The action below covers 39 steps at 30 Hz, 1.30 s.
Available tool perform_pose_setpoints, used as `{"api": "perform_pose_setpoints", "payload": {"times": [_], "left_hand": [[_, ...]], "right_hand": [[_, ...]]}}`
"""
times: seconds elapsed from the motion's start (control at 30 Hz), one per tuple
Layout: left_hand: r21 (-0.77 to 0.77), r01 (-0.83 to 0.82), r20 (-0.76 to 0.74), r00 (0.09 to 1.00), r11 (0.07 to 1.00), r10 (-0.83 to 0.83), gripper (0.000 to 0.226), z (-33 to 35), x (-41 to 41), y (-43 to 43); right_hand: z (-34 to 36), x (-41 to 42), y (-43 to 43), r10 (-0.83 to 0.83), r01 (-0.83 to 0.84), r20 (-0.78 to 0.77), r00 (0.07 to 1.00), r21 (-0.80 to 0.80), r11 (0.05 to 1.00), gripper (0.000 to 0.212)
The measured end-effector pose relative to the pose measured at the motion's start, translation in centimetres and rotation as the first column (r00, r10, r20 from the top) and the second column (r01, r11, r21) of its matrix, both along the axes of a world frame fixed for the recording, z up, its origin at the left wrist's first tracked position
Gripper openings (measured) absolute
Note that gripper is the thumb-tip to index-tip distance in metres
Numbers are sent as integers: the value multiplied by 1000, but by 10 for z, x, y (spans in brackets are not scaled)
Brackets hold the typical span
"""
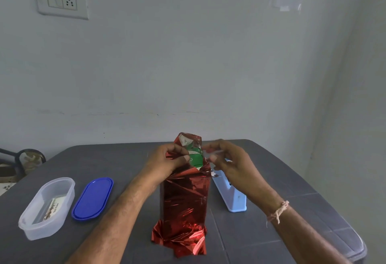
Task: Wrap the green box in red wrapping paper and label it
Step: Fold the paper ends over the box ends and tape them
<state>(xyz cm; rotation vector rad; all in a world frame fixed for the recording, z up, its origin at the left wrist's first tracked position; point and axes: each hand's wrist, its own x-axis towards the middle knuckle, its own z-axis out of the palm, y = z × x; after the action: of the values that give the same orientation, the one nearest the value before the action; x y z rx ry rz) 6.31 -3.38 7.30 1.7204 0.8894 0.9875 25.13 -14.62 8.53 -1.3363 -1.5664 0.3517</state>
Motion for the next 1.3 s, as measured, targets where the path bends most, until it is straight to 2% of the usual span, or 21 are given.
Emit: {"api": "perform_pose_setpoints", "payload": {"times": [0.1,0.23,0.33,0.4,0.43,0.57,0.67,0.77,0.83,0.87,0.9,0.97,1.03,1.1,1.3], "left_hand": [[-21,3,-25,1000,1000,-3,9,0,0,0],[-39,1,-29,1000,999,-2,7,-2,0,0],[-45,8,-14,1000,999,-9,8,-2,-1,-1],[-44,10,-19,1000,999,-11,7,-2,0,-1],[-47,13,-24,1000,999,-14,7,-3,0,-1],[-53,11,-25,1000,999,-12,8,-5,-1,1],[-55,-1,-11,1000,998,0,9,-6,-1,1],[-54,-15,0,1000,998,15,10,-5,1,-1],[-66,-18,10,1000,998,19,9,-5,2,-2],[-74,-17,15,1000,997,18,9,-4,2,-3],[-78,-14,18,1000,997,15,9,-4,2,-3],[-73,-10,15,1000,997,12,9,-4,2,-3],[-70,1,18,1000,998,0,10,-3,2,-3],[-73,6,22,1000,997,-4,11,-3,2,-2],[-85,-19,59,998,996,24,9,-2,2,-1]], "right_hand": [[31,5,2,142,-149,324,935,-5,989,37],[73,2,11,230,-176,704,672,-150,973,27],[89,-7,13,249,-112,842,479,-223,968,19],[94,-12,15,245,-96,878,412,-225,970,18],[94,-13,17,258,-104,872,415,-236,966,18],[87,-11,22,366,-211,768,525,-299,931,20],[80,-10,21,417,-291,694,587,-299,909,14],[78,-9,19,355,-340,521,776,-127,932,14],[73,-2,19,197,-228,325,925,58,972,23],[68,2,20,102,-126,220,970,98,987,25],[60,7,22,12,-26,149,989,90,996,23],[41,15,24,-78,81,146,986,-19,997,20],[20,17,25,-47,69,171,984,-129,989,21],[9,14,24,13,10,133,991,-169,986,26],[-4,6,25,54,-50,26,998,-143,988,31]]}}
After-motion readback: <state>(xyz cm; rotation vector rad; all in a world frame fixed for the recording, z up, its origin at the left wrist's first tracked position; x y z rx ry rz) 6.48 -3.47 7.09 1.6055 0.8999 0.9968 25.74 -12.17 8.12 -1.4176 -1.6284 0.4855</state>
